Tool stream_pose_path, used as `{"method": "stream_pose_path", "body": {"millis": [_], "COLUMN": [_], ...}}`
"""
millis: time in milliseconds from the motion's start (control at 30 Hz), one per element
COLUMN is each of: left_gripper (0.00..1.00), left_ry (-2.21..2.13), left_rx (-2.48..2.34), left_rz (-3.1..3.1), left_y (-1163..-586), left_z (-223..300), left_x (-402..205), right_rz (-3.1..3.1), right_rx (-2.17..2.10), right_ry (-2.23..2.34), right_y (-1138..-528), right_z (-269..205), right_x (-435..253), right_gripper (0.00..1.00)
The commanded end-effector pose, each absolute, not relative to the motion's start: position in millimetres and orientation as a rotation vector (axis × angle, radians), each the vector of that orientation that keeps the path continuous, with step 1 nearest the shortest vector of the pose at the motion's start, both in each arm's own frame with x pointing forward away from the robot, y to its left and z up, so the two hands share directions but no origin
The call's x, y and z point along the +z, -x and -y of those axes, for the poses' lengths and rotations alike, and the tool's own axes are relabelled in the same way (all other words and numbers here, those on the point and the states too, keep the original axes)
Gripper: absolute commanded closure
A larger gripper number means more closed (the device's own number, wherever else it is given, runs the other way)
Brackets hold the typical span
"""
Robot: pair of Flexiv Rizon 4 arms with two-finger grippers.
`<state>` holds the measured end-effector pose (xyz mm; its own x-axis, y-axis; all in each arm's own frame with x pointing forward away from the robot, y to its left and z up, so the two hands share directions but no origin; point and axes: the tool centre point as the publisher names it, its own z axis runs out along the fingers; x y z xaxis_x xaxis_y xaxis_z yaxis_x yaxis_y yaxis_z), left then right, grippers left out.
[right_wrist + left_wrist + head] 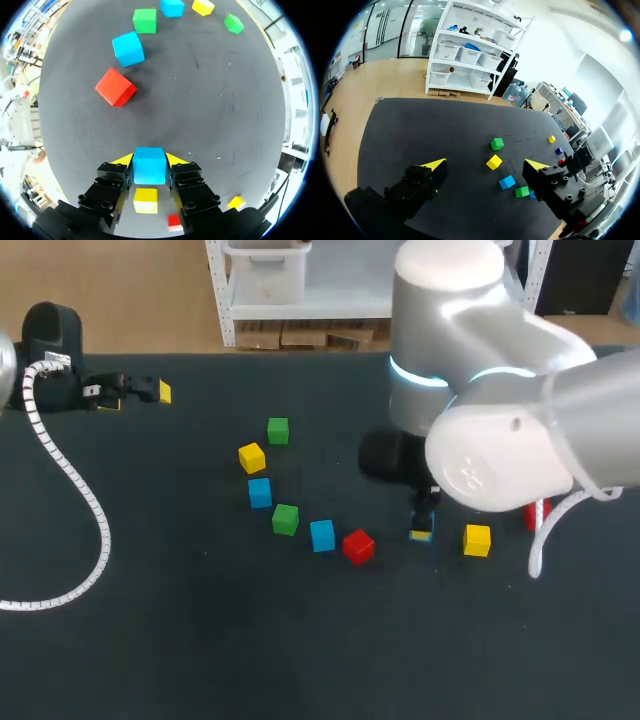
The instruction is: Place the blue cubes, place green cubes on the blue cubes, place the yellow cubes on the green cubes, then place the red cubes on the yellow cubes, and place purple cube on the red cubes.
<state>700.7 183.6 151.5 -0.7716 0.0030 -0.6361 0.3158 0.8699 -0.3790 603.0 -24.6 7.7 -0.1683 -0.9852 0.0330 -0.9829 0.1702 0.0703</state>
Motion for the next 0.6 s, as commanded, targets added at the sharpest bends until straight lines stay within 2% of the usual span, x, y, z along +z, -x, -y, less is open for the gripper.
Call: {"method": "stream_pose_path", "body": {"millis": [33, 600], "left_gripper": [0.0, 0.0], "left_ry": [-0.23, -0.23], "left_rx": [-0.634, -0.634], "left_rz": [-2.378, -2.378], "left_y": [-699.9, -699.9], "left_z": [-184.4, -184.4], "left_x": [150.3, 150.3], "right_rz": [2.314, 2.166], "right_rx": [-0.059, -0.09], "right_ry": [-2.008, -2.158], "right_y": [-615.5, -668.1], "right_z": [24.3, -6.6], "right_x": [21.8, 32.1], "right_gripper": [1.0, 1.0]}}
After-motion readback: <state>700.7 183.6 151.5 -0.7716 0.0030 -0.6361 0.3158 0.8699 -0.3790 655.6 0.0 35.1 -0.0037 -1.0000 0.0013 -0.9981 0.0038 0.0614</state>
